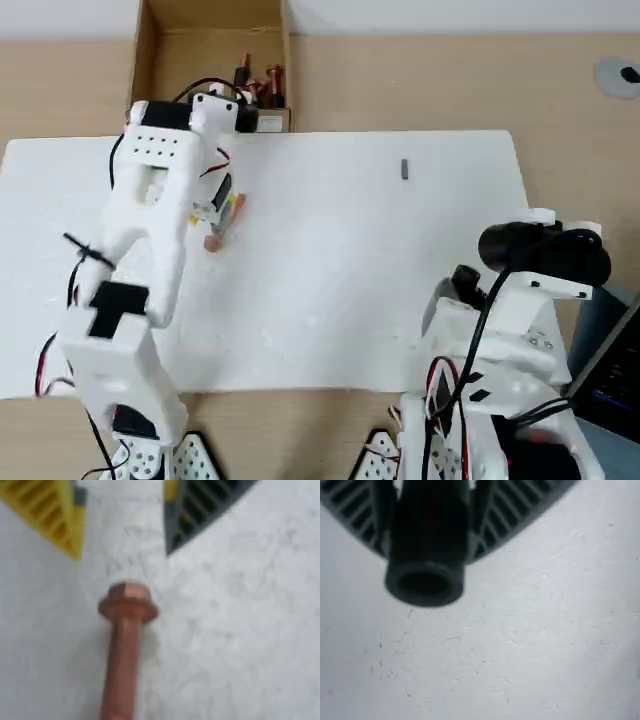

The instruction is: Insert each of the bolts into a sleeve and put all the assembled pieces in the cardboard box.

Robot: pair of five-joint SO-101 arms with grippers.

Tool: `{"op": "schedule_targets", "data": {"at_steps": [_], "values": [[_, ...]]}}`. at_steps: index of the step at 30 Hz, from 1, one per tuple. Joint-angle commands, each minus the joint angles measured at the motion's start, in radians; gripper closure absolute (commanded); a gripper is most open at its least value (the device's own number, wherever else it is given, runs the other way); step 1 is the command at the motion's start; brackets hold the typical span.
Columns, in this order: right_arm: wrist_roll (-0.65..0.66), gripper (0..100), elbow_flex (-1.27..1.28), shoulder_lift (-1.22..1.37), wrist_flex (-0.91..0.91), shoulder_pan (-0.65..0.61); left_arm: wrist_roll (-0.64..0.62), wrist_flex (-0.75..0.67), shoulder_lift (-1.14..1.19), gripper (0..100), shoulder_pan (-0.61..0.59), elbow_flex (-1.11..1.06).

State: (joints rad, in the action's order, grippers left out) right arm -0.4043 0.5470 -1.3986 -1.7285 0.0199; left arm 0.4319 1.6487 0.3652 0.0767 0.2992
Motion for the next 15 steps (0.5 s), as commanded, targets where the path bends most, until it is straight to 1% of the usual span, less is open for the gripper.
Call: {"op": "schedule_targets", "data": {"at_steps": [1, 15], "values": [[-0.009, 98.9, 0.001, -0.002, 0.02, 0.012, 0.034, 0.008, 0.056, 88, 0.014, 0.092], [-0.009, 98.9, 0.045, -0.001, 0.04, 0.012, 0.095, 0.003, 0.265, 88, 0.025, 0.209]]}}
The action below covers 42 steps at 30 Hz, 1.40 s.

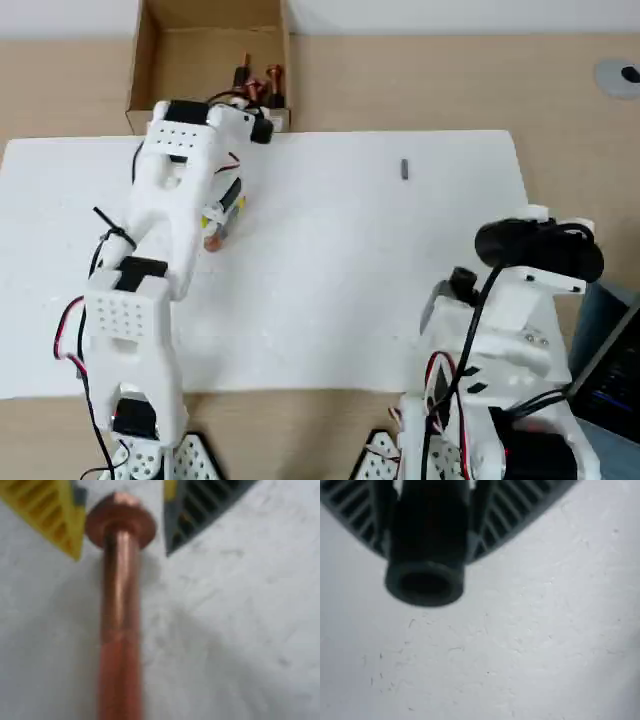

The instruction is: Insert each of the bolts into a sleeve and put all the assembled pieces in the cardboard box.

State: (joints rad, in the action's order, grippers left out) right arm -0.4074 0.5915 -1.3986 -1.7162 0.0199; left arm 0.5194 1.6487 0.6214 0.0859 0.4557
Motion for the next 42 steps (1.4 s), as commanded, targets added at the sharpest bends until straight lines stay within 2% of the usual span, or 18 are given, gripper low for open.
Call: {"op": "schedule_targets", "data": {"at_steps": [1, 9, 12, 19, 26, 33, 42], "values": [[-0.005, 98.9, 0.001, -0.001, 0.028, 0.012, 0.011, 0.003, 0.027, 88, 0.015, 0.058], [-0.002, 98.9, 0.001, -0.001, 0.028, 0.012, 0.011, 0.005, 0.189, 89, 0.008, 0.16], [-0.002, 98.9, 0.001, -0.001, 0.028, 0.012, -0.002, 0.009, 0.211, 94, 0.008, 0.193], [0.0, 98.9, 0.001, -0.001, 0.028, 0.012, -0.265, 0.011, 0.211, 100, 0.006, 0.21], [0.0, 98.9, 0.001, -0.001, 0.028, 0.01, -0.327, 0.104, 0.185, 100, 0.005, 0.282], [0.0, 98.9, 0.001, -0.001, 0.028, 0.007, -0.54, 0.104, 0.059, 100, -0.017, 0.37], [0.0, 98.9, -0.001, -0.001, 0.028, 0.005, -0.861, 0.104, -0.042, 100, -0.038, 0.365]]}}
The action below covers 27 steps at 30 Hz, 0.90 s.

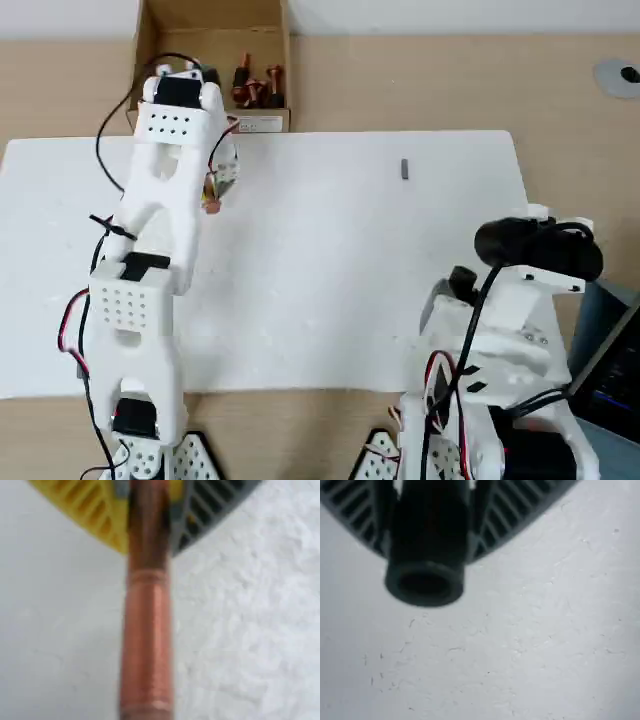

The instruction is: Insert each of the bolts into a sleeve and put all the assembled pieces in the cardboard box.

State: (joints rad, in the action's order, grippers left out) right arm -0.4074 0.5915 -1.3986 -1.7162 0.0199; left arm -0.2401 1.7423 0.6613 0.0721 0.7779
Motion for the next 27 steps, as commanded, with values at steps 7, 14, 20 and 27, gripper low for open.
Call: {"op": "schedule_targets", "data": {"at_steps": [7, 14, 20, 27], "values": [[0.0, 98.9, -0.001, -0.001, 0.028, 0.005, -0.559, 0.011, -0.084, 100, -0.15, 0.043], [0.0, 98.9, -0.001, -0.001, 0.028, 0.005, -0.924, 0.011, -0.079, 100, -0.252, 0.018], [0.0, 98.9, -0.001, -0.001, 0.028, 0.005, -1.151, 0.011, -0.085, 100, -0.318, -0.078], [0.0, 98.9, -0.001, -0.001, 0.029, 0.005, -1.204, 0.011, -0.085, 100, -0.373, -0.147]]}}
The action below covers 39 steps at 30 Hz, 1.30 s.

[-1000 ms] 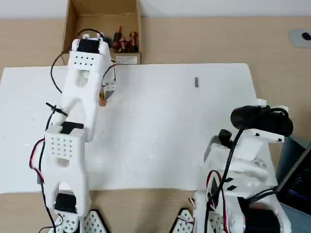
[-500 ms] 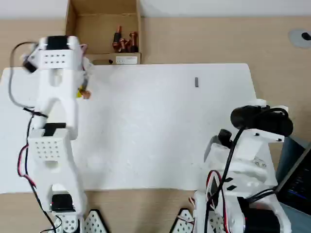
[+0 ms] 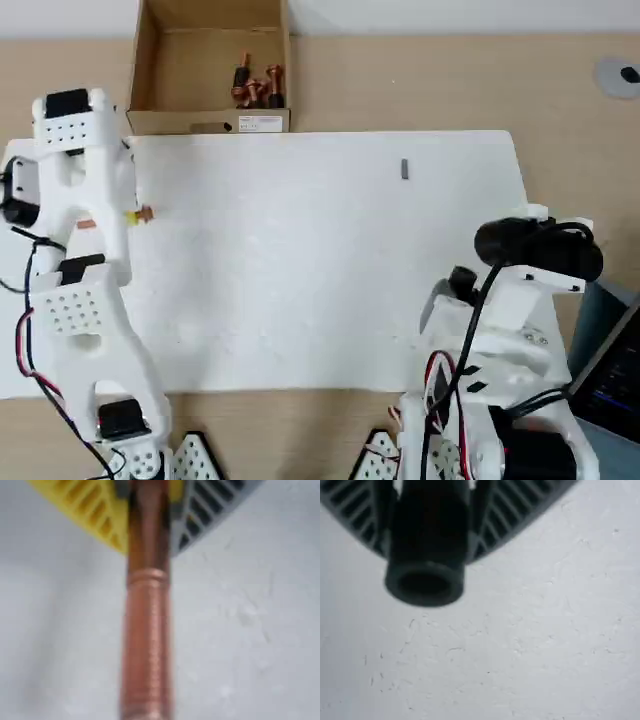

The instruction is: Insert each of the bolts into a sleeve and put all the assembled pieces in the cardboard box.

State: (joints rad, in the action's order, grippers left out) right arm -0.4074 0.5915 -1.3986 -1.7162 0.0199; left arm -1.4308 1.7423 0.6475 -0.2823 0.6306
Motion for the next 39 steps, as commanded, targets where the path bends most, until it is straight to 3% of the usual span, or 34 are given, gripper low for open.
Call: {"op": "schedule_targets", "data": {"at_steps": [1, 4, 11, 20, 32, 39], "values": [[0.0, 98.9, -0.001, -0.001, 0.029, 0.005, -0.014, 0.011, -0.071, 100, -0.026, 0.002], [0.0, 98.9, -0.001, -0.001, 0.029, 0.005, -0.012, 0.011, -0.071, 98, -0.029, 0.008], [0.0, 98.9, -0.001, -0.001, 0.029, 0.005, -0.012, 0.011, -0.073, 80, 0.0, 0.006], [-0.002, 98.9, -0.001, -0.001, 0.028, 0.005, 0.008, 0.012, -0.102, 80, 0.003, 0.002], [-0.003, 98.9, -0.001, -0.001, 0.028, 0.005, 0.733, 0.012, -0.312, 80, -0.006, -0.002], [-0.002, 98.9, -0.001, -0.001, 0.028, 0.005, 1.22, 0.012, -0.317, 88, 0.003, -0.071]]}}
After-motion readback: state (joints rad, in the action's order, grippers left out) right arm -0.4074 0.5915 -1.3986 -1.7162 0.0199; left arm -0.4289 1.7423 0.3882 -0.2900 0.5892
